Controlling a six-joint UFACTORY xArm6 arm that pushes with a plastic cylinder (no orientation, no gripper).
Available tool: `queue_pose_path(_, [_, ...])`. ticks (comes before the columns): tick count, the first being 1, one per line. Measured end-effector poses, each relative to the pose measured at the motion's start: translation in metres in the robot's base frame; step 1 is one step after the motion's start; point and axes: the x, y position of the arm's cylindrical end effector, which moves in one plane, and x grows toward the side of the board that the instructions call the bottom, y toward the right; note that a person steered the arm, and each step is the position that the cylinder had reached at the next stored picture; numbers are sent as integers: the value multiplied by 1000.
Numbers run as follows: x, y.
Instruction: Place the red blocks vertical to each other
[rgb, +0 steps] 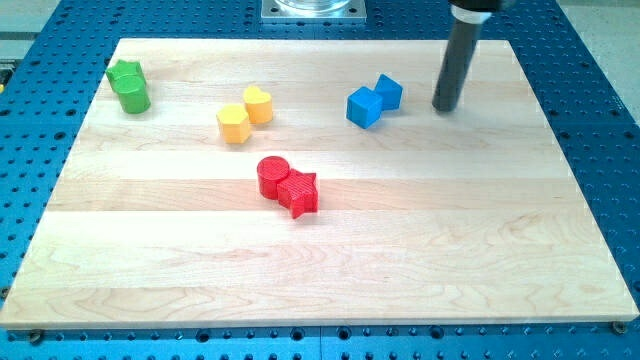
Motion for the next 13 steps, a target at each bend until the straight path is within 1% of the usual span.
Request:
queue_pose_path(2, [203, -91])
queue_pose_path(3, [187, -228])
queue_pose_path(4, [161, -309])
queue_pose_path(5, [126, -247])
queue_pose_path(6, [115, -191])
queue_pose_path(7, [115, -190])
queue_pose_path(8, [134, -171])
queue_pose_path(9, [141, -79])
queue_pose_path(10, [134, -109])
queue_pose_path(11, [146, -185])
queue_pose_path(12, [167, -142])
queue_pose_path(13, [166, -23])
